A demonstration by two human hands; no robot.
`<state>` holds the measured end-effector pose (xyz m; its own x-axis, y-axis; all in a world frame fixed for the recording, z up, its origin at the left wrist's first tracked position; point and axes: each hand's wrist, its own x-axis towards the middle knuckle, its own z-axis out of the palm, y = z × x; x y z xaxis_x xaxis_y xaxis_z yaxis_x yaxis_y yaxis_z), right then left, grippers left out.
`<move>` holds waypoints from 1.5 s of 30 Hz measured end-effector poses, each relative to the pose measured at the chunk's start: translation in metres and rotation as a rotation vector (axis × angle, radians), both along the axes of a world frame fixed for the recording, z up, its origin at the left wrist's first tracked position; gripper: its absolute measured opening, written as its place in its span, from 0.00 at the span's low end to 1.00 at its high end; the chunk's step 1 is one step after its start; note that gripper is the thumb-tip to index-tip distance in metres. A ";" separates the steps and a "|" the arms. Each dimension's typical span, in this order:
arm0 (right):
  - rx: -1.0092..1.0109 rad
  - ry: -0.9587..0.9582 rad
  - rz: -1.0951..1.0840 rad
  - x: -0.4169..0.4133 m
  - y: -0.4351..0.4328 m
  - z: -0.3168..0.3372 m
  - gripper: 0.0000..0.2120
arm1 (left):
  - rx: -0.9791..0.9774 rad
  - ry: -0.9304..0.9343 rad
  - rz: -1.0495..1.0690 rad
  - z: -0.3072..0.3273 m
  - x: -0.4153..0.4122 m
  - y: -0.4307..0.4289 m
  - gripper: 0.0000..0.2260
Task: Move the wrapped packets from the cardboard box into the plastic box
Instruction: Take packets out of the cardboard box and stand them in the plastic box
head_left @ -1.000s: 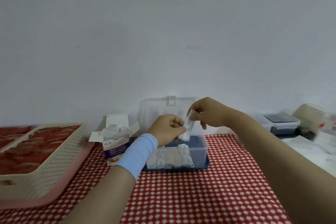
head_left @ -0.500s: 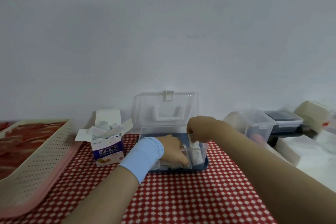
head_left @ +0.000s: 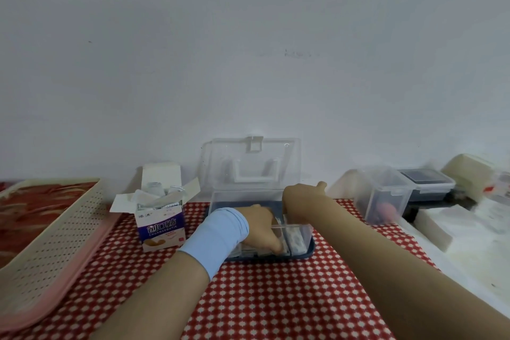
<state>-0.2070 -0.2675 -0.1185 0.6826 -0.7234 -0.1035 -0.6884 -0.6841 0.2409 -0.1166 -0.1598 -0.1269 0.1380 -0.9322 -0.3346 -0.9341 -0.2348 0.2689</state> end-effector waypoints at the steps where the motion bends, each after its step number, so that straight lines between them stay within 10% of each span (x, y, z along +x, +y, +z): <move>1: 0.000 0.001 0.000 0.001 -0.001 0.000 0.04 | -0.004 -0.001 -0.003 -0.001 0.001 -0.001 0.10; 20: -0.167 -0.043 0.092 -0.011 0.007 0.021 0.07 | -0.024 -0.008 0.036 -0.007 0.001 -0.003 0.13; 29: 0.212 0.048 0.070 -0.027 0.012 0.023 0.13 | -0.016 -0.071 -0.018 0.001 -0.004 0.001 0.10; 35: 0.201 -0.181 0.086 -0.035 0.016 0.051 0.15 | -0.111 -0.079 -0.043 0.031 -0.002 0.022 0.26; 45: 0.346 -0.690 0.360 0.003 0.066 0.073 0.16 | -0.686 0.004 0.310 0.075 0.060 0.105 0.11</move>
<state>-0.2044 -0.2018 -0.0453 0.8562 -0.4546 0.2453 -0.3308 -0.8473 -0.4156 -0.0567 -0.0550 -0.0517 0.4280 -0.8503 0.3063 -0.8512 -0.2654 0.4528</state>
